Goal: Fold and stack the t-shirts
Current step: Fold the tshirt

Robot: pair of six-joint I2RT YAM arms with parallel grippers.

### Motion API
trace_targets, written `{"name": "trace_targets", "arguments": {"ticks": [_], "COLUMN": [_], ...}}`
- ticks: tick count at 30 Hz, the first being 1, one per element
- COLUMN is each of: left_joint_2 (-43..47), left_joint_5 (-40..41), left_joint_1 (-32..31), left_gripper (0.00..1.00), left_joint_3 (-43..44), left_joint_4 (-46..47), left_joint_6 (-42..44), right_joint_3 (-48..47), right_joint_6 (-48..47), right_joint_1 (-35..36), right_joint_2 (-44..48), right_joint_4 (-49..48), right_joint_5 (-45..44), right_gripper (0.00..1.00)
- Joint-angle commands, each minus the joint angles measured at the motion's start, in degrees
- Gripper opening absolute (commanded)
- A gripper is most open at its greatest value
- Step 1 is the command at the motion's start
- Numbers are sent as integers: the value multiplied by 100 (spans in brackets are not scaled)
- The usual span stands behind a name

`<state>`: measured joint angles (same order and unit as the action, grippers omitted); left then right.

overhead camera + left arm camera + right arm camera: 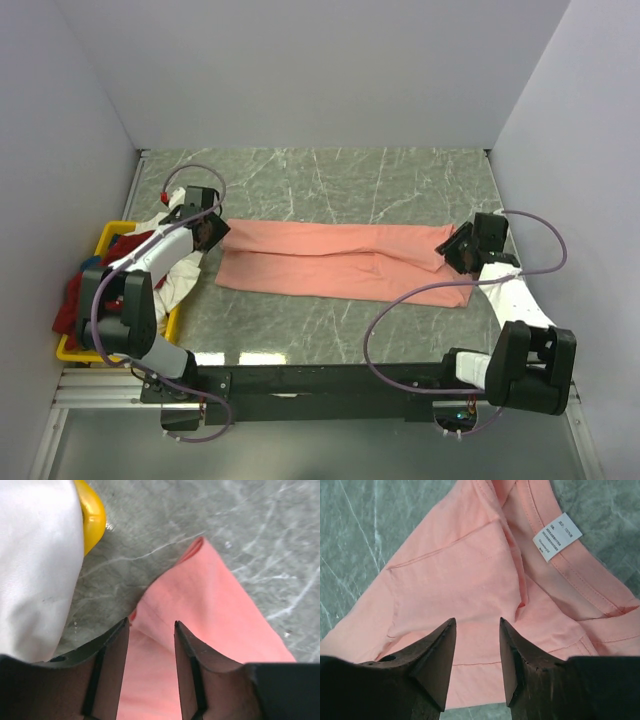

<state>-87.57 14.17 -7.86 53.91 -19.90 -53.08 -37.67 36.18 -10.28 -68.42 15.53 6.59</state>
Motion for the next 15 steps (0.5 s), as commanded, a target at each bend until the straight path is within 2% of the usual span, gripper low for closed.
{"name": "trace_targets", "arguments": {"ticks": [1,7,15], "left_joint_2": [319,311,-418], "left_joint_5": [-64,68,-29], "left_joint_1": [-31,-391,-1226], "left_gripper": [47,45,40], "left_joint_3": [251,453,726], "left_joint_4": [127,12,338], "left_joint_6": [61,131,-79], "right_joint_3": [-415,-1512,-3140], "right_joint_6": [-103,-278,-718], "right_joint_1": [149,789,1520], "right_joint_2": [101,-820,-2596], "right_joint_4": [-147,151,732], "right_joint_5": [-113,-649,-922], "right_gripper": [47,47,46]}}
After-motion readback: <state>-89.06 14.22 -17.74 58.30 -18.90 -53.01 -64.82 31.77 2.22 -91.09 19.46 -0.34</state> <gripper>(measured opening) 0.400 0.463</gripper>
